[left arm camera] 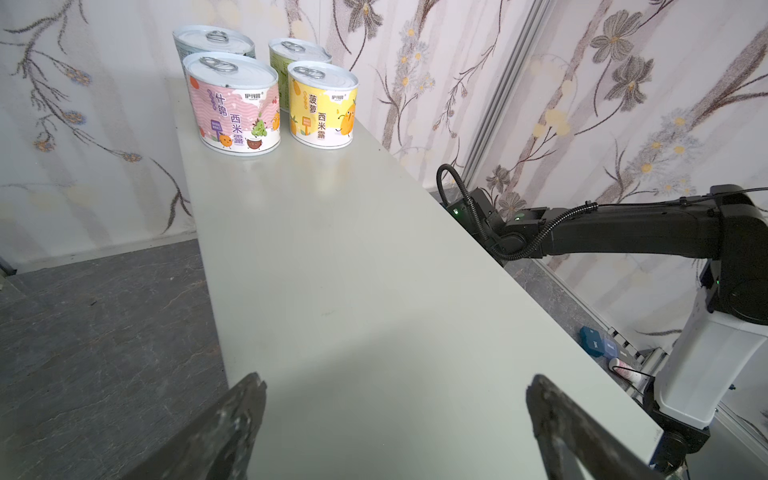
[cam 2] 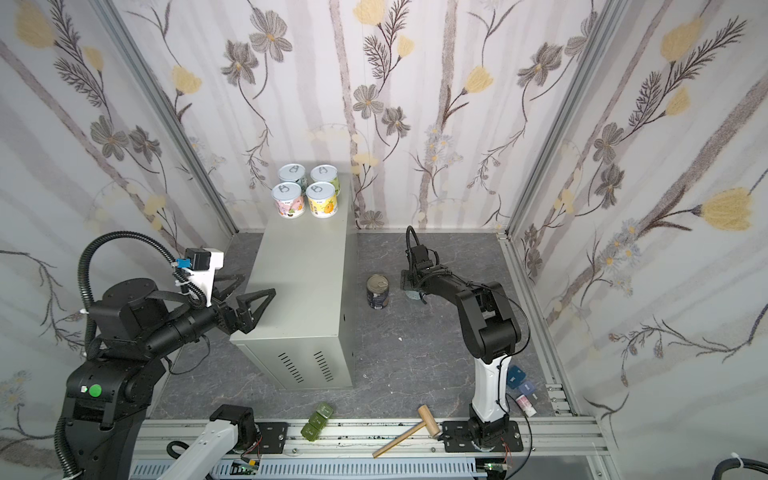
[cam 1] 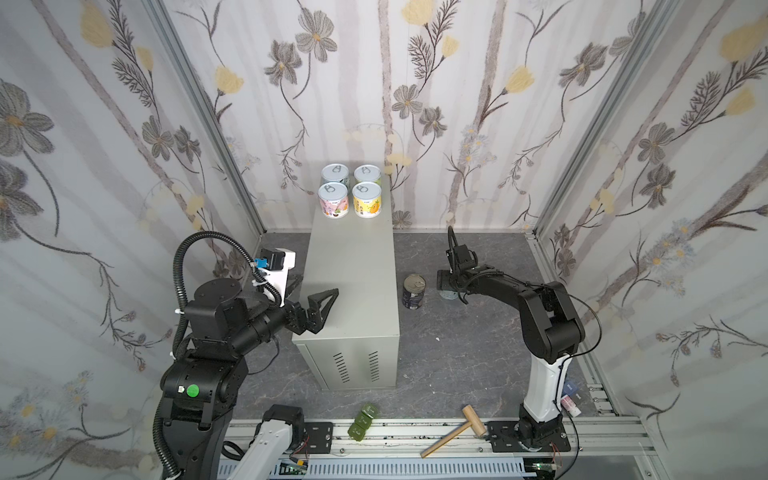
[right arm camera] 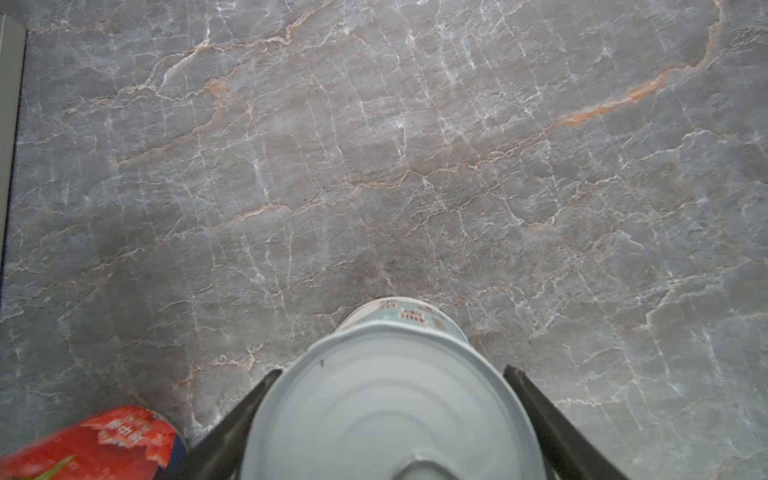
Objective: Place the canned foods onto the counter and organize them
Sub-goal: 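Grasp the light blue can and lift it with the right gripper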
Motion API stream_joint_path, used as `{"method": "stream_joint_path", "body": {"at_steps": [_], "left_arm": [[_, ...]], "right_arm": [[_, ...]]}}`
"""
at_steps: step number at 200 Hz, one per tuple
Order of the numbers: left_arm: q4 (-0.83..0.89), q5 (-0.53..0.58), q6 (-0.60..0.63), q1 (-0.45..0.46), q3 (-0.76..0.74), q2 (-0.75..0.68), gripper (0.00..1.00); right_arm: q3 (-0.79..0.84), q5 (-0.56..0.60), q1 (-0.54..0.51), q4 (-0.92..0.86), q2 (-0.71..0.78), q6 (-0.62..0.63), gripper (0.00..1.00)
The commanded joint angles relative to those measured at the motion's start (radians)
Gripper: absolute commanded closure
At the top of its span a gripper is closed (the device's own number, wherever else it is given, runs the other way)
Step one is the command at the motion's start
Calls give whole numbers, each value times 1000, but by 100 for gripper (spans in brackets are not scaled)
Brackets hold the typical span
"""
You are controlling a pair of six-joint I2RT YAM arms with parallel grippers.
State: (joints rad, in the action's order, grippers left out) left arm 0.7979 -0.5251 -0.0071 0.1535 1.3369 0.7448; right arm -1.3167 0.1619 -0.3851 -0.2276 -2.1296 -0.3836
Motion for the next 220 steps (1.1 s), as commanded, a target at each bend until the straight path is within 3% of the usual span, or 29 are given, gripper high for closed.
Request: {"method": "stream_joint_path", "body": {"at_steps": [1,58,101,171,205,220], "left_arm": [[-6,-9,-1,0,11,2,0],[-7,-16,-4,0,28,14,0],[-5,-16,-1,0,34,22,0],[-18,-9,5,0,31,25,0],[-25,-10,4,0,25,23,0],[-27,-10,2,0,18,19,0]], "right_arm": [[-3,34,-6,17,18,6,29],[0,87,-27,0,157,88,39],[-33,-21,-72,-8,329,259,39],[-168,-325,-143,-81,582,439,40],[-292,-507,-184,-178,610,463,40],[-366,-535,-215,-243,592,474,40]]}}
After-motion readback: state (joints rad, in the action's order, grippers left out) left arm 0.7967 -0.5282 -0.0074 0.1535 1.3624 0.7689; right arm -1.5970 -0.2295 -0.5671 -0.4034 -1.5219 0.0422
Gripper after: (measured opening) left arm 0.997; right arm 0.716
